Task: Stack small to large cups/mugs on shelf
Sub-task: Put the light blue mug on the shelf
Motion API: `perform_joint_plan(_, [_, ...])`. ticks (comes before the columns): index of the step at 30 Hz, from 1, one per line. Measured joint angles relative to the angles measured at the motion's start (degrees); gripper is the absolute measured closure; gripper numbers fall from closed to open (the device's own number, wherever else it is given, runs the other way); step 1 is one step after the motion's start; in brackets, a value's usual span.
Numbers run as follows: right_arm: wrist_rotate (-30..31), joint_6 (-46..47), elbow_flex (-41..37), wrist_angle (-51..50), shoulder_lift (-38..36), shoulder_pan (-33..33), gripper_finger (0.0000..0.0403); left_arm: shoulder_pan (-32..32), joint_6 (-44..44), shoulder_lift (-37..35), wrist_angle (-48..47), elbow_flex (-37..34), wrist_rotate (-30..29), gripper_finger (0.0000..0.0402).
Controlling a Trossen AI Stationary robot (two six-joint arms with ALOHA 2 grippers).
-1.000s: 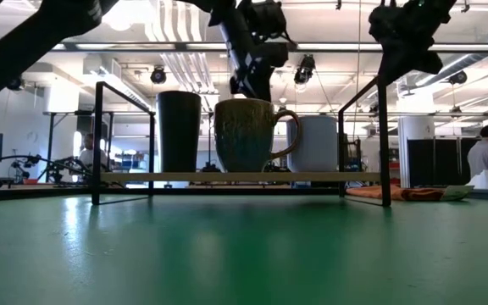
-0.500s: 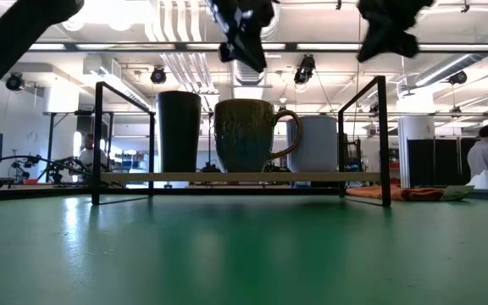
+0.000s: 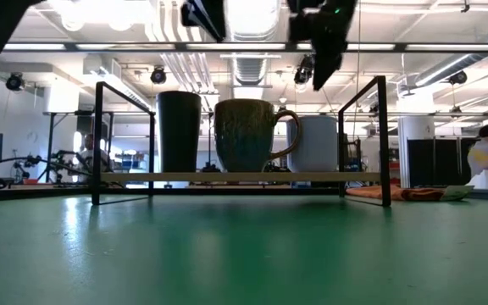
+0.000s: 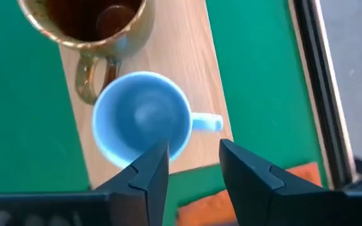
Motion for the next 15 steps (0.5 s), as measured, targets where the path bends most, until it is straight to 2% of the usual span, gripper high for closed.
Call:
perform_joint_plan(7, [-0.5, -10.2, 4.1, -0.4, 5.3, 0.0, 0.0280, -6.9, -7.5, -8.5, 0.8, -8.1, -6.5, 0.0324])
perform_joint_plan(11, [-0.6, -13.4, 3.0, 0.0, 5.6, 0.0, 0.0292, -10.7, -13.8, -15.5, 3.4, -17.6, -11.6, 0.0324])
perform_joint_plan(15, [-0.5, -14.9, 1.6, 1.1, 6.9, 0.1, 0.0300, -13.0, -20.1, -23.1, 10.2, -29.3, -13.2, 0.0324])
